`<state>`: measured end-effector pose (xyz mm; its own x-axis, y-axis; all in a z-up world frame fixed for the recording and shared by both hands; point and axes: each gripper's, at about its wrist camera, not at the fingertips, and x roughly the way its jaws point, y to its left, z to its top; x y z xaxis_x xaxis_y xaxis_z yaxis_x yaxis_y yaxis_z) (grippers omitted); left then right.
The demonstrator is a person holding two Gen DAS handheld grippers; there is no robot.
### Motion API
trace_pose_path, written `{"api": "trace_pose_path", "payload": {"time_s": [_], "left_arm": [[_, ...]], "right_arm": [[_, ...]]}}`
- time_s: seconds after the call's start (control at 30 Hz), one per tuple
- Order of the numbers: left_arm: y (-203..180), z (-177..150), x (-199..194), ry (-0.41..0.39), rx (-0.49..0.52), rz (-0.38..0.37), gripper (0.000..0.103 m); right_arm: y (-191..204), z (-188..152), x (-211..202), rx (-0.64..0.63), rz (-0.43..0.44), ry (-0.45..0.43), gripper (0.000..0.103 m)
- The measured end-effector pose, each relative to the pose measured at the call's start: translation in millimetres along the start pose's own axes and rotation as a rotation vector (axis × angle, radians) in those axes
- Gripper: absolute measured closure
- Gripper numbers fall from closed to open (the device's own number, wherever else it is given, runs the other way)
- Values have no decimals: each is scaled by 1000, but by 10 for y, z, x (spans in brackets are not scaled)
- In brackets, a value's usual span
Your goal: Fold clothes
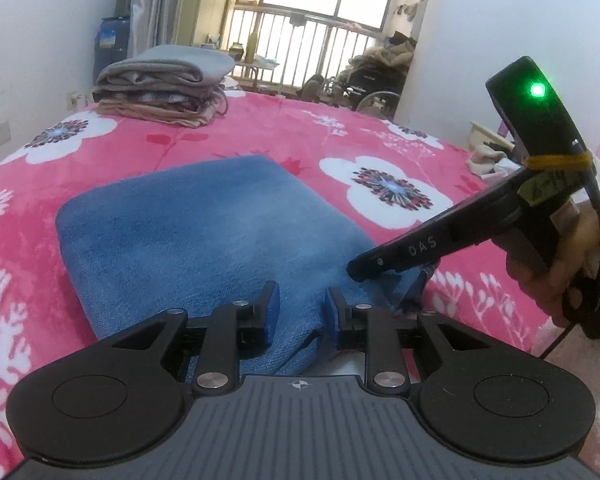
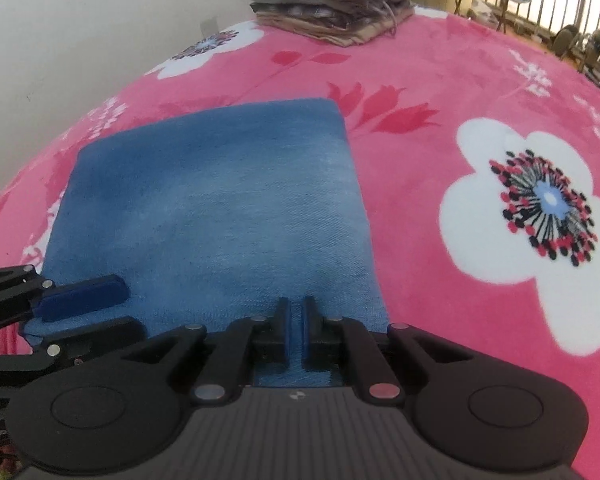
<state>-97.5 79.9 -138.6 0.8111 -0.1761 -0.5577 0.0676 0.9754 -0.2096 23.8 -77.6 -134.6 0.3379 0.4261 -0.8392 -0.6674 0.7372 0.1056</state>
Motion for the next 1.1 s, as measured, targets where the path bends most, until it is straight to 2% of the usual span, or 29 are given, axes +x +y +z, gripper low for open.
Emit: {"api": "trace_pose_path", "payload": {"time_s": [0.2,0.33,0.4,0.47,0.53,0.77,0.93,1.03,1.1], "left_arm": [[139,228,-115,17,-91,1,76],[280,406,-77,18,-137,62,66],[344,446,77,83,-144,125,63],[409,422,225,154,-176,153,63],[427,391,269,165,-192,163,63],[367,353,291,161,-148,191,60],[336,366,288,167,-128,192,55],[295,375,292,179,-112,179,43],[264,383,295,188,-102,166,28]], "right_arm": [[17,-53,-46,-17,-11,-35,97],[8,-52,-56,-2,-10,-38,97],[29,-57,-56,-14,-18,-42,97],[34,-62,-59,-14,-20,-46,97],[28,-63,-64,-7,-17,-49,96],[36,-47,-74,7,-17,-47,92],[29,-39,-85,20,-10,-47,87],[48,-39,-86,13,-18,-48,86],[61,-39,-86,9,-22,-48,85]]}}
